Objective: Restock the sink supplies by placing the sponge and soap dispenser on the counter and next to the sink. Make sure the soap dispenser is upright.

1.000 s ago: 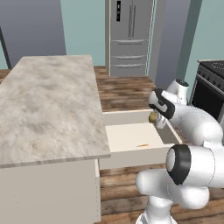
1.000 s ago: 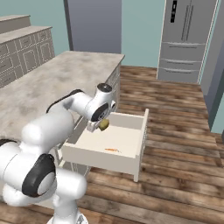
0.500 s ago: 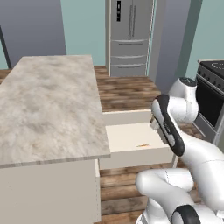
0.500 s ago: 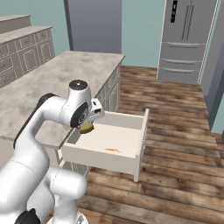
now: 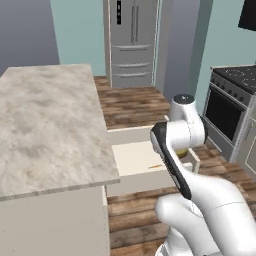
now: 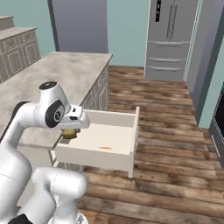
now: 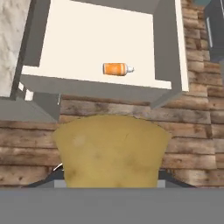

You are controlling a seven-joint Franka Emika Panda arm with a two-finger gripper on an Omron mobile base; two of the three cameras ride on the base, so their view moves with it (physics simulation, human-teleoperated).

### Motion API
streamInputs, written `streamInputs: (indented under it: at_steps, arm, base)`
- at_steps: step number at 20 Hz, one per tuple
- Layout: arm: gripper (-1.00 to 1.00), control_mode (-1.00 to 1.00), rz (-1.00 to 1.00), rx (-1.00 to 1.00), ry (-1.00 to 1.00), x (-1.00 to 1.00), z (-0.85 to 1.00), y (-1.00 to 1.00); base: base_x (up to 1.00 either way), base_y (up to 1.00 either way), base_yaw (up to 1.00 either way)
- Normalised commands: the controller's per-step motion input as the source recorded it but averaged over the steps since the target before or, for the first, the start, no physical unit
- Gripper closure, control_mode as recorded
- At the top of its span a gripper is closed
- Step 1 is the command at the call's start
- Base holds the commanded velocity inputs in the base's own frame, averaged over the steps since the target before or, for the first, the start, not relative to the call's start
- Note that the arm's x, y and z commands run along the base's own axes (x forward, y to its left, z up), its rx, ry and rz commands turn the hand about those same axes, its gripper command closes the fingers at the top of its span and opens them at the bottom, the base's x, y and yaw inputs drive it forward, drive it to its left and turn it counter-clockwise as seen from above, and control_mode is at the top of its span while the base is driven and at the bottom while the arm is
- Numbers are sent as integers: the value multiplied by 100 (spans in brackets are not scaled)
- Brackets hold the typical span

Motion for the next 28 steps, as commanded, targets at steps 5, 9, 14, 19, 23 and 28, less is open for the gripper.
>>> streamInputs:
  at_steps: [5,9,14,19,23,28]
  arm:
    - [100,100,0,0,0,0,0,0]
    - [100,100,0,0,0,0,0,0]
    - [100,100,0,0,0,0,0,0]
    - [100,100,0,0,0,0,0,0]
    - [100,100,0,0,0,0,0,0]
    - [100,100,0,0,0,0,0,0]
  base:
    - [-20,4,-25]
    - [-27,0,-88]
    - [-5,0,-99]
    - [0,0,-100]
    - [0,0,-98]
    - [0,0,-98]
